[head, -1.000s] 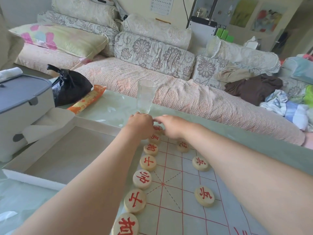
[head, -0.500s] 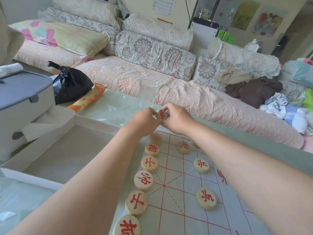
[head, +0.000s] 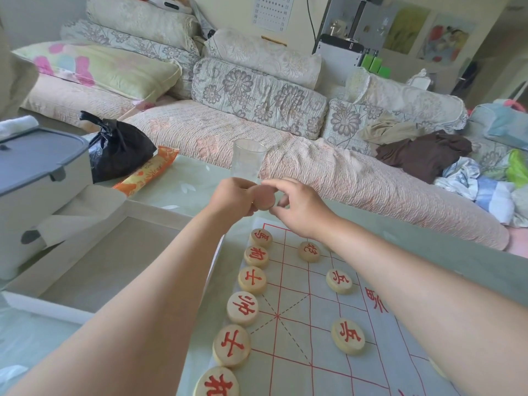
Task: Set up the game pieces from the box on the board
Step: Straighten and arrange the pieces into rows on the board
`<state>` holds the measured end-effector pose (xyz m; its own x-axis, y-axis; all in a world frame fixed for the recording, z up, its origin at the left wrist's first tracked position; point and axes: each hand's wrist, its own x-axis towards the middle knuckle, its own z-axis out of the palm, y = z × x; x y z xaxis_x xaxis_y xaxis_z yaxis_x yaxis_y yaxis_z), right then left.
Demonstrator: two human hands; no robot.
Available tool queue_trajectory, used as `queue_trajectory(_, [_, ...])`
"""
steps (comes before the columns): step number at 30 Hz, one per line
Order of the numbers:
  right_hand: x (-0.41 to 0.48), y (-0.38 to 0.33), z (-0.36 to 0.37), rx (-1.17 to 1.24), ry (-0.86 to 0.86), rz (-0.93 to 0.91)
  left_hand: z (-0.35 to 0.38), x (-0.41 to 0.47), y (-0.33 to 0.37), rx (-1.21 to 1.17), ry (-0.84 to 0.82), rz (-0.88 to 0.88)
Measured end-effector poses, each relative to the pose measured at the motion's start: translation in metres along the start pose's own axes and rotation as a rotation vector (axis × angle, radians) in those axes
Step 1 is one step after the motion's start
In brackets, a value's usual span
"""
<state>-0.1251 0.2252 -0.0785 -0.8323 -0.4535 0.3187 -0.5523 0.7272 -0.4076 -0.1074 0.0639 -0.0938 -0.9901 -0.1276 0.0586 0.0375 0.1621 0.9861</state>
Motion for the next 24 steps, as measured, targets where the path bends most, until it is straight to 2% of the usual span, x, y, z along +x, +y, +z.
queue_trajectory(4, [-0.004, 0.003, 0.001, 0.027, 0.034, 0.056, 0.002, 0.001, 0.0, -0.099, -0.04, -0.076])
queue_trajectory(9, [-0.007, 0.008, 0.004, 0.074, 0.016, 0.094, 0.008, 0.0, -0.002, 0.051, -0.065, -0.021])
queue_trajectory(14, [-0.003, 0.026, 0.014, -0.012, -0.035, 0.205, 0.008, 0.01, -0.02, 0.587, -0.076, 0.091])
queue_trajectory(16, [-0.002, 0.032, 0.02, -0.016, -0.071, 0.269, 0.006, 0.011, -0.026, 0.73, -0.112, 0.109])
queue_trajectory(20, [-0.001, 0.031, 0.031, 0.016, -0.13, 0.312, 0.004, 0.011, -0.033, 0.87, -0.156, 0.091])
queue_trajectory(24, [0.0, 0.027, 0.033, 0.001, -0.169, 0.307, 0.005, 0.01, -0.034, 0.903, -0.177, 0.11])
